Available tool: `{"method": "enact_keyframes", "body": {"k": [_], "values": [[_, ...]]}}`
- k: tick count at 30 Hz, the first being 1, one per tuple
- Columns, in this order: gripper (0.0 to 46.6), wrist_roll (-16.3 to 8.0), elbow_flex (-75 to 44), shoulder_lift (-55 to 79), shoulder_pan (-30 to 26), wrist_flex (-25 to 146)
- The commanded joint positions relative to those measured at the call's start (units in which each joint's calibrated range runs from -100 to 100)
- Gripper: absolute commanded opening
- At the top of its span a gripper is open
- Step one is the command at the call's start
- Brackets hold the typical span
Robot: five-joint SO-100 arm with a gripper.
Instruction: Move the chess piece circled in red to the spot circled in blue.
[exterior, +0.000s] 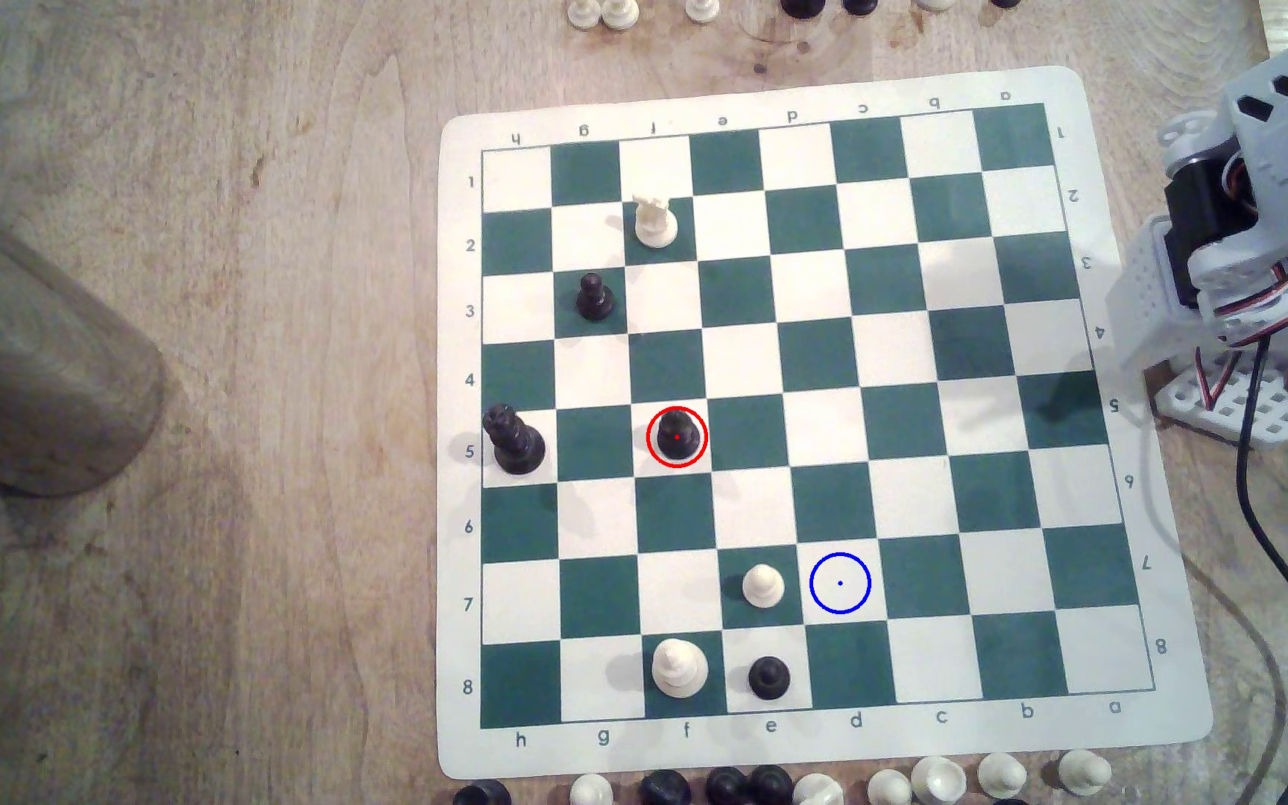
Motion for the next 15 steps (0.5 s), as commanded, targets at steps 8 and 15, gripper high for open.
{"method": "enact_keyframes", "body": {"k": [8, 15], "values": [[0.2, 0.1, -3.0, 0.1, -0.5, 32.7], [0.2, -0.2, -7.0, 0.0, 4.2, 55.2]]}}
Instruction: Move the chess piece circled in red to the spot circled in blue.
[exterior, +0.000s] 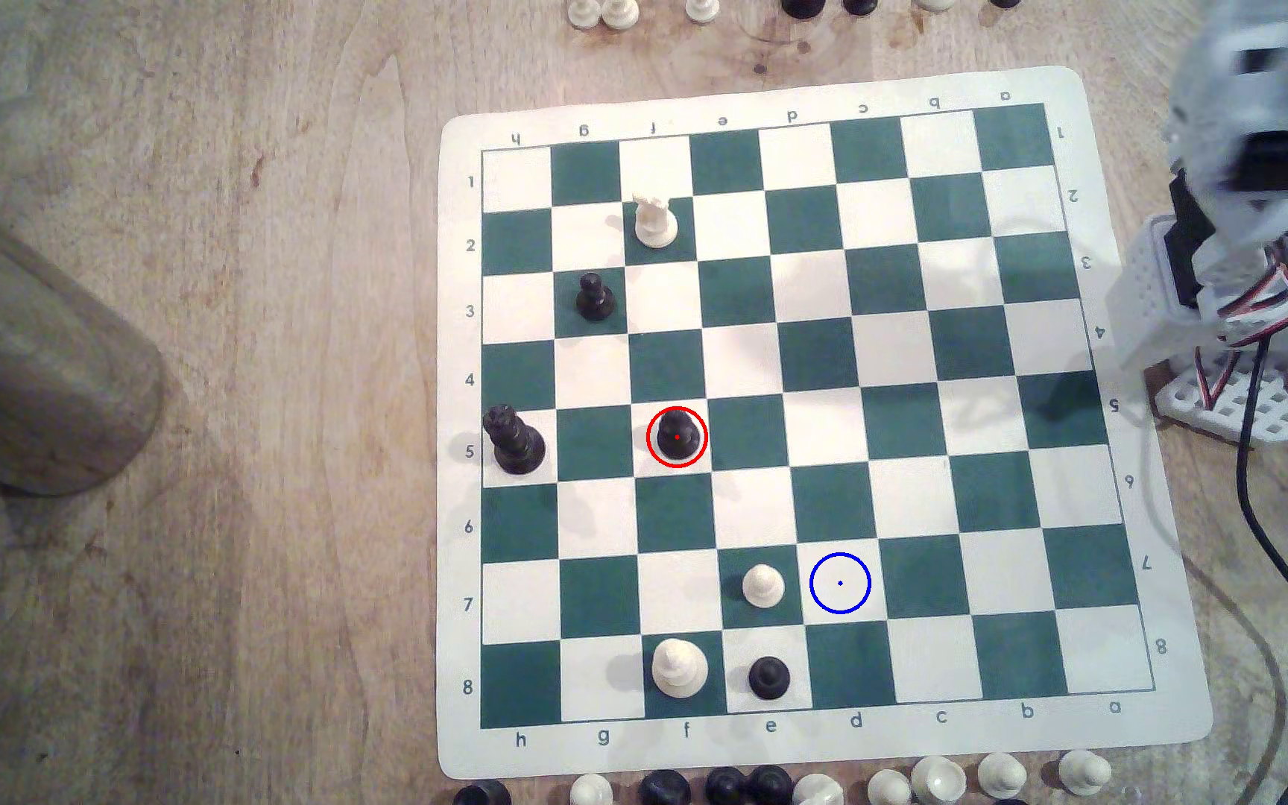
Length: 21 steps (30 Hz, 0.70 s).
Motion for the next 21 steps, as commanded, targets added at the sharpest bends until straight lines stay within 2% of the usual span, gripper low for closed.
{"method": "enact_keyframes", "body": {"k": [1, 3, 7, 10, 11, 12, 13, 15, 18, 19, 21], "values": [[0.2, -0.2, -5.1, 0.0, 3.0, 12.0], [0.2, -0.3, -10.1, 0.0, 3.1, 32.8], [0.2, 0.0, -15.2, 0.2, 1.9, 52.5], [0.2, 0.0, -18.5, 2.0, 1.3, 60.5], [3.1, 0.0, -20.2, 2.9, 0.9, 63.9], [3.9, 0.0, -21.0, 3.5, 0.7, 65.4], [0.8, 0.0, -23.5, 5.4, 0.4, 71.5], [0.2, 0.8, -26.0, 7.6, -0.1, 76.3], [3.2, 0.8, -32.0, 14.6, -1.1, 82.0], [5.7, 0.5, -35.6, 19.6, -1.6, 84.2], [6.6, -0.1, -39.8, 24.3, -2.1, 87.9]]}}
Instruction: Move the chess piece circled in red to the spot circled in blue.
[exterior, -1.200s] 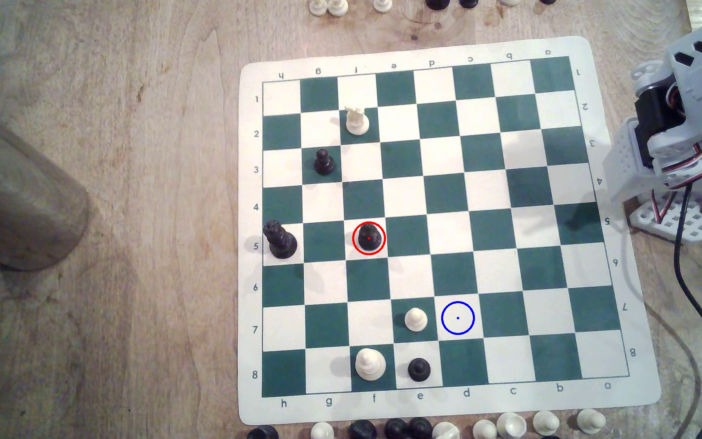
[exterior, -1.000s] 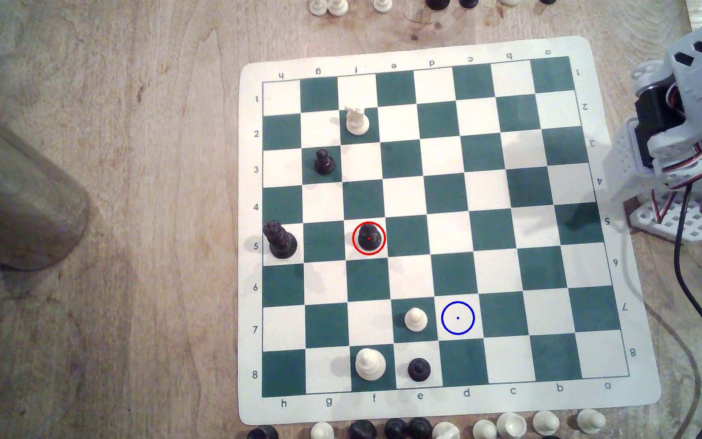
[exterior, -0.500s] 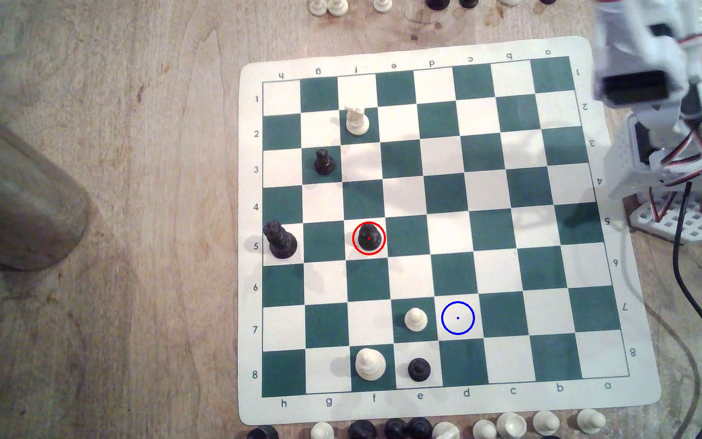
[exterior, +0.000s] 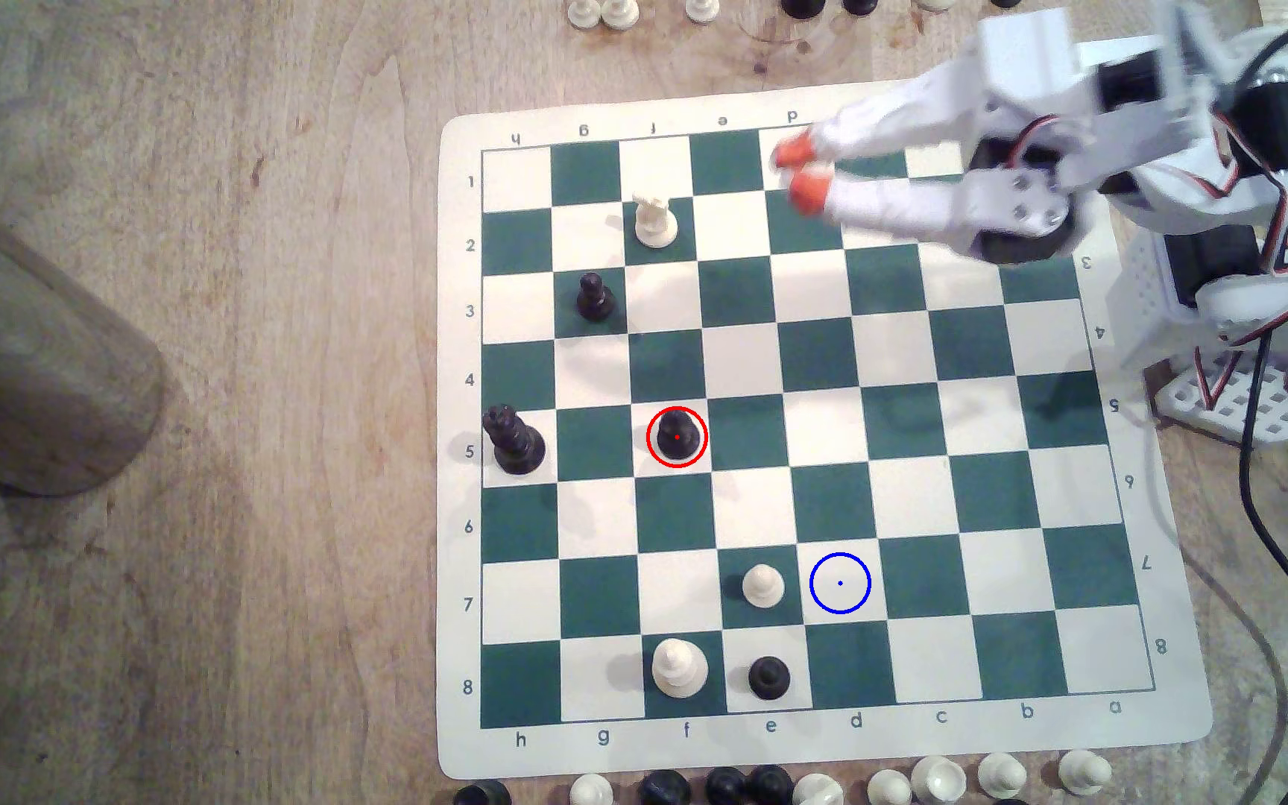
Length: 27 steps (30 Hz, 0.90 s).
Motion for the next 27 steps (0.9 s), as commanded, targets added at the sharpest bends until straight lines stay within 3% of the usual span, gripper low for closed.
{"method": "enact_keyframes", "body": {"k": [1, 7, 13, 18, 27], "values": [[6.9, -1.3, -16.3, 12.7, -1.2, 9.1], [10.1, -5.4, -27.1, 28.6, -1.5, 17.2], [9.2, -8.5, -30.5, 38.6, -2.3, 19.2], [10.0, -9.6, -33.7, 45.7, -4.3, 21.6], [12.2, -9.2, -33.6, 52.2, -7.4, 23.4]]}}
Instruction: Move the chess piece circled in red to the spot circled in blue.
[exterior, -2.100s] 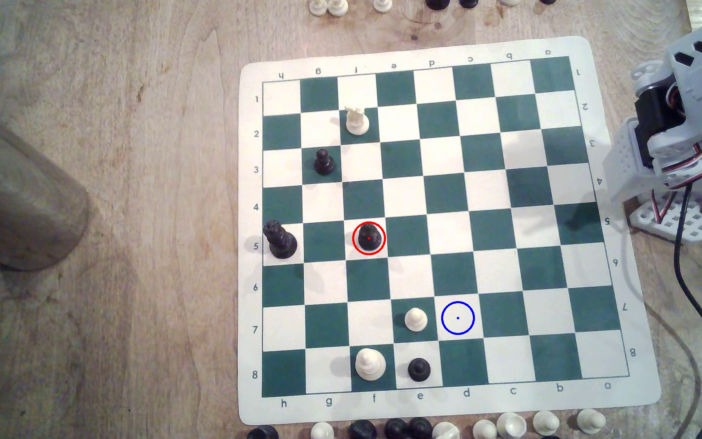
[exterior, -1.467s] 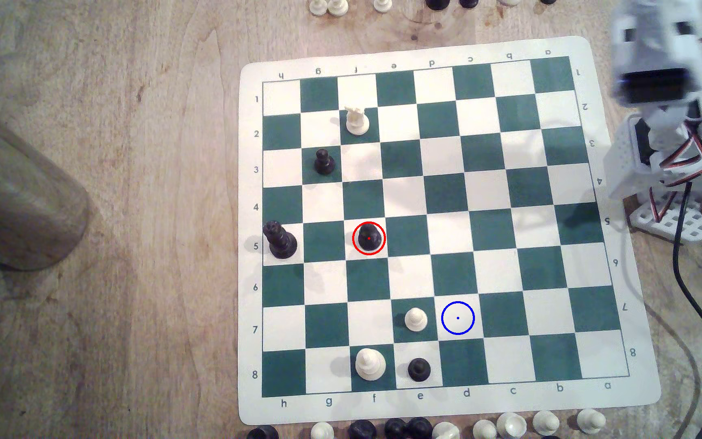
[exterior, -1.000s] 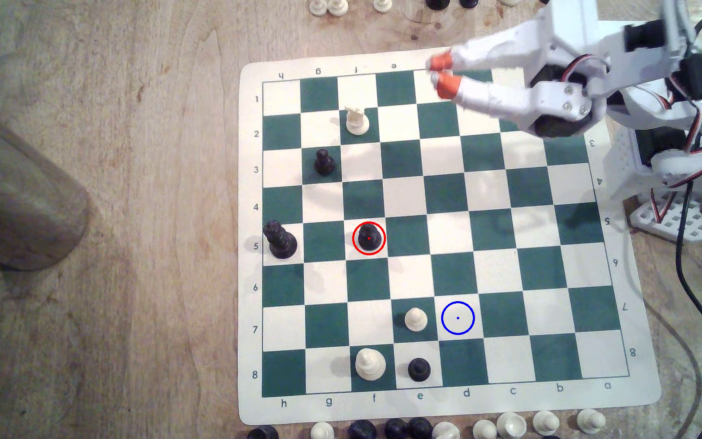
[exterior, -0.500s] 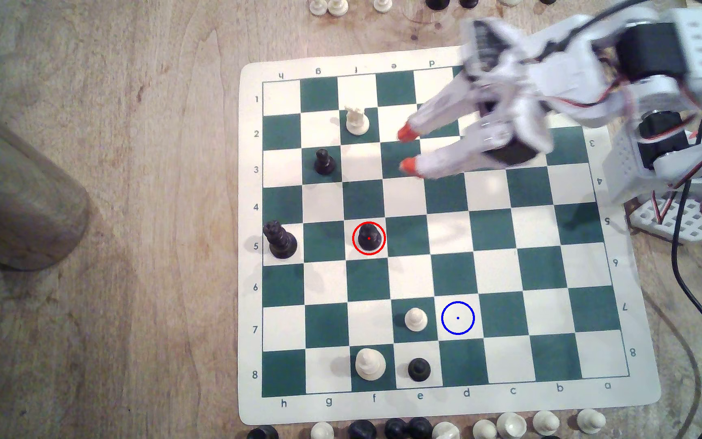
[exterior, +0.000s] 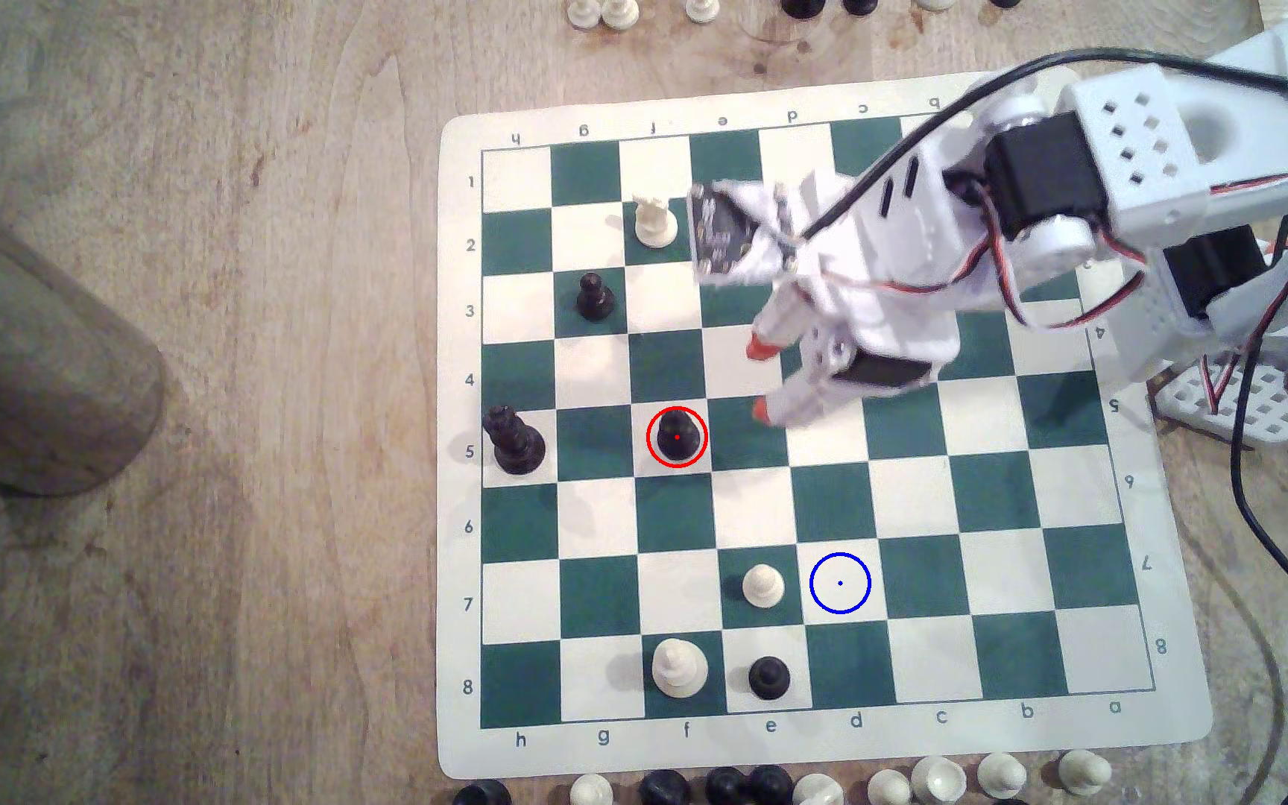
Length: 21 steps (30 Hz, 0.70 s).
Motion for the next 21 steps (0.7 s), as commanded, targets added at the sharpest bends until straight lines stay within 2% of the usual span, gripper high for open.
{"method": "enact_keyframes", "body": {"k": [1, 7, 13, 21], "values": [[12.2, 0.1, -5.0, 3.5, -0.5, -1.6], [11.9, 0.0, -13.1, 14.8, -0.3, 1.8], [14.2, -0.3, -14.9, 16.1, -0.3, 0.1], [13.7, -0.6, -20.5, 24.2, 0.4, 0.1]]}}
